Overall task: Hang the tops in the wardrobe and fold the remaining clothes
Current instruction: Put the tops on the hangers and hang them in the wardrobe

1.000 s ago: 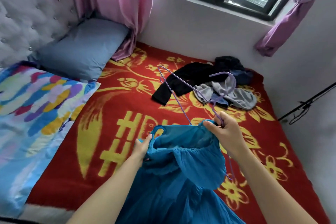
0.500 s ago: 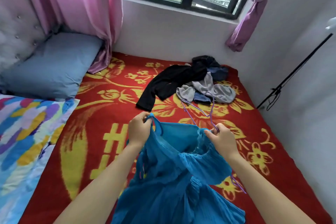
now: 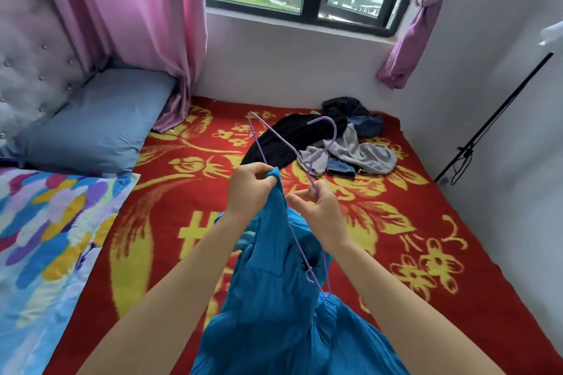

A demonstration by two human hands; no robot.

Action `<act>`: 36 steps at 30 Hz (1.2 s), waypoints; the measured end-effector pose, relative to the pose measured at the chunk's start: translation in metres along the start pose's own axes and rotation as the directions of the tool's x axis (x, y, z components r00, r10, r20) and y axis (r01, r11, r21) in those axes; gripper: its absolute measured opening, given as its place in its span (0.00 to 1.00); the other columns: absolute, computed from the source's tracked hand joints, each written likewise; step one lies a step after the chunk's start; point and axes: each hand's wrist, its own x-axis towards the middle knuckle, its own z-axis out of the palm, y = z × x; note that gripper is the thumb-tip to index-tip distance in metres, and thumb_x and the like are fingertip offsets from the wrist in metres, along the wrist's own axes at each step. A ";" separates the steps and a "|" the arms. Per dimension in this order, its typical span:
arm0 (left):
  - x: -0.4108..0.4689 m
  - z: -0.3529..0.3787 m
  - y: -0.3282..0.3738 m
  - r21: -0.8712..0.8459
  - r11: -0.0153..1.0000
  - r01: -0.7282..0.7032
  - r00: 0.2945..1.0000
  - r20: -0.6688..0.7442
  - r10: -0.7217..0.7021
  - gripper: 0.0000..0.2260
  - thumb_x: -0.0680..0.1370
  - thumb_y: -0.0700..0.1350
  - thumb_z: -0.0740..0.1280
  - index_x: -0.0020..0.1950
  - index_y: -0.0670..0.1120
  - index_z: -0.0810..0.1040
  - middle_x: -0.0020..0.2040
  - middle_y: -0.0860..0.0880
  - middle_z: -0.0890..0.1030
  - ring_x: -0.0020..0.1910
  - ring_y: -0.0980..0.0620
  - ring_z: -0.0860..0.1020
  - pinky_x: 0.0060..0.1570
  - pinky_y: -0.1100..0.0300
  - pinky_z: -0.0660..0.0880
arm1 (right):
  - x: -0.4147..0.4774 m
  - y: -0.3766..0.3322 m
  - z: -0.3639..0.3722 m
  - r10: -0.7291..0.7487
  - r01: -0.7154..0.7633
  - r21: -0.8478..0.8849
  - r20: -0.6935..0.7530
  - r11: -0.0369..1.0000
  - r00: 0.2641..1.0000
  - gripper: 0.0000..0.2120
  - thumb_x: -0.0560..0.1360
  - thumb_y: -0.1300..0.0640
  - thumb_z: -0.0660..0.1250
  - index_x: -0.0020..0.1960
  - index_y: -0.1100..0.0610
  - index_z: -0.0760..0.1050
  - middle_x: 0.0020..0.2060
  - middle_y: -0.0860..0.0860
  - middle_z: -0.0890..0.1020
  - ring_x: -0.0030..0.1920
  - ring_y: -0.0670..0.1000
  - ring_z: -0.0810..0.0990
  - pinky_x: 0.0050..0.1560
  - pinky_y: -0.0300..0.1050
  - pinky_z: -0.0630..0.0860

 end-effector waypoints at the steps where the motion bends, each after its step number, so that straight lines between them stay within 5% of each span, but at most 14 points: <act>1: 0.002 -0.002 0.002 -0.054 0.997 0.049 0.999 0.011 -0.048 0.05 0.74 0.34 0.66 0.45 0.40 0.81 0.38 0.45 0.80 0.38 0.47 0.78 0.43 0.53 0.77 | 0.000 0.001 0.001 0.006 -0.006 0.015 0.021 1.000 1.000 0.17 0.73 0.61 0.71 0.38 0.56 0.61 0.42 0.53 0.82 0.41 0.51 0.77 0.44 0.41 0.75; 5: 0.001 -0.009 0.013 -0.213 0.965 0.151 0.989 0.035 -0.147 0.08 0.75 0.33 0.65 0.40 0.44 0.78 0.38 0.45 0.79 0.40 0.46 0.80 0.43 0.53 0.78 | -0.003 0.000 0.009 0.008 -0.009 0.014 0.064 1.000 0.998 0.19 0.72 0.61 0.72 0.37 0.53 0.60 0.44 0.54 0.82 0.42 0.56 0.76 0.47 0.56 0.74; 11: 0.000 -0.023 0.005 -0.477 0.838 0.266 0.956 0.244 -0.164 0.06 0.76 0.35 0.66 0.51 0.43 0.77 0.46 0.45 0.78 0.45 0.50 0.78 0.44 0.62 0.77 | 0.006 -0.022 -0.005 0.017 -0.018 0.192 0.005 0.981 1.000 0.20 0.72 0.73 0.64 0.35 0.55 0.58 0.29 0.49 0.65 0.25 0.42 0.63 0.27 0.33 0.64; 14: 0.002 -0.027 -0.049 -0.094 0.933 0.349 0.937 0.023 -0.348 0.18 0.77 0.47 0.67 0.65 0.45 0.72 0.60 0.45 0.73 0.62 0.45 0.71 0.60 0.52 0.69 | 0.018 -0.042 -0.037 0.040 -0.039 0.266 0.001 0.963 0.999 0.20 0.72 0.73 0.62 0.34 0.55 0.57 0.28 0.48 0.62 0.22 0.42 0.60 0.22 0.35 0.59; 15: 0.001 -0.026 -0.071 0.047 0.897 0.439 0.895 -0.103 -0.433 0.22 0.77 0.51 0.65 0.69 0.45 0.69 0.65 0.42 0.71 0.66 0.42 0.67 0.64 0.50 0.66 | 0.021 -0.050 -0.047 0.031 -0.034 0.279 0.016 0.960 0.999 0.20 0.73 0.74 0.61 0.34 0.55 0.57 0.27 0.48 0.62 0.21 0.42 0.59 0.20 0.34 0.58; 17: -0.002 -0.023 -0.105 0.017 0.767 0.641 0.757 -0.174 -0.629 0.29 0.78 0.58 0.61 0.74 0.44 0.62 0.72 0.38 0.64 0.70 0.39 0.61 0.68 0.48 0.61 | 0.025 -0.063 -0.063 0.002 -0.017 0.318 0.047 0.948 0.999 0.20 0.73 0.75 0.61 0.34 0.54 0.57 0.25 0.47 0.63 0.19 0.41 0.59 0.17 0.33 0.57; 19: -0.004 -0.016 -0.126 -0.207 0.567 0.797 0.592 0.084 -0.801 0.35 0.76 0.65 0.57 0.75 0.44 0.58 0.73 0.39 0.62 0.70 0.39 0.63 0.68 0.46 0.60 | 0.027 -0.073 -0.075 -0.010 -0.014 0.383 0.059 0.923 0.998 0.20 0.73 0.74 0.61 0.34 0.55 0.57 0.24 0.46 0.68 0.18 0.40 0.60 0.16 0.32 0.57; 21: -0.008 -0.006 -0.132 -0.256 0.347 0.902 0.428 0.429 -0.796 0.36 0.74 0.69 0.55 0.67 0.40 0.68 0.64 0.39 0.74 0.61 0.39 0.73 0.65 0.42 0.59 | 0.029 -0.079 -0.085 -0.013 -0.011 0.415 0.055 0.910 0.998 0.19 0.73 0.73 0.62 0.35 0.55 0.58 0.25 0.47 0.73 0.17 0.41 0.60 0.16 0.32 0.57; 24: -0.013 0.014 -0.124 -0.228 0.260 0.938 0.345 0.583 -0.736 0.22 0.75 0.61 0.62 0.48 0.40 0.76 0.47 0.42 0.80 0.49 0.43 0.77 0.56 0.45 0.66 | 0.029 -0.080 -0.096 -0.005 -0.015 0.397 0.048 0.918 0.999 0.18 0.74 0.72 0.62 0.36 0.55 0.58 0.24 0.46 0.73 0.18 0.42 0.61 0.17 0.33 0.58; 27: -0.004 0.026 -0.110 -0.398 0.219 0.891 0.422 0.544 -0.725 0.10 0.75 0.49 0.65 0.39 0.45 0.72 0.32 0.47 0.79 0.39 0.49 0.75 0.42 0.55 0.67 | 0.028 -0.073 -0.104 0.025 -0.025 0.389 0.004 0.921 1.000 0.19 0.74 0.72 0.63 0.35 0.55 0.58 0.25 0.48 0.70 0.17 0.41 0.60 0.16 0.33 0.57; 30: 0.025 0.010 -0.086 -0.541 0.327 0.775 0.583 0.414 -0.699 0.10 0.75 0.48 0.66 0.36 0.47 0.70 0.22 0.51 0.76 0.35 0.53 0.72 0.38 0.58 0.65 | 0.036 -0.066 -0.119 0.083 -0.047 0.317 -0.101 0.947 0.991 0.20 0.73 0.71 0.65 0.34 0.54 0.58 0.28 0.51 0.66 0.17 0.41 0.59 0.16 0.33 0.56; 36: 0.105 -0.064 0.032 -0.711 0.568 0.414 0.892 0.193 -0.408 0.10 0.76 0.50 0.62 0.35 0.50 0.70 0.29 0.52 0.72 0.32 0.55 0.72 0.36 0.60 0.67 | 0.078 -0.104 -0.161 0.044 0.102 0.397 -0.342 0.912 0.939 0.20 0.73 0.70 0.64 0.34 0.52 0.58 0.17 0.44 0.66 0.15 0.41 0.59 0.16 0.31 0.55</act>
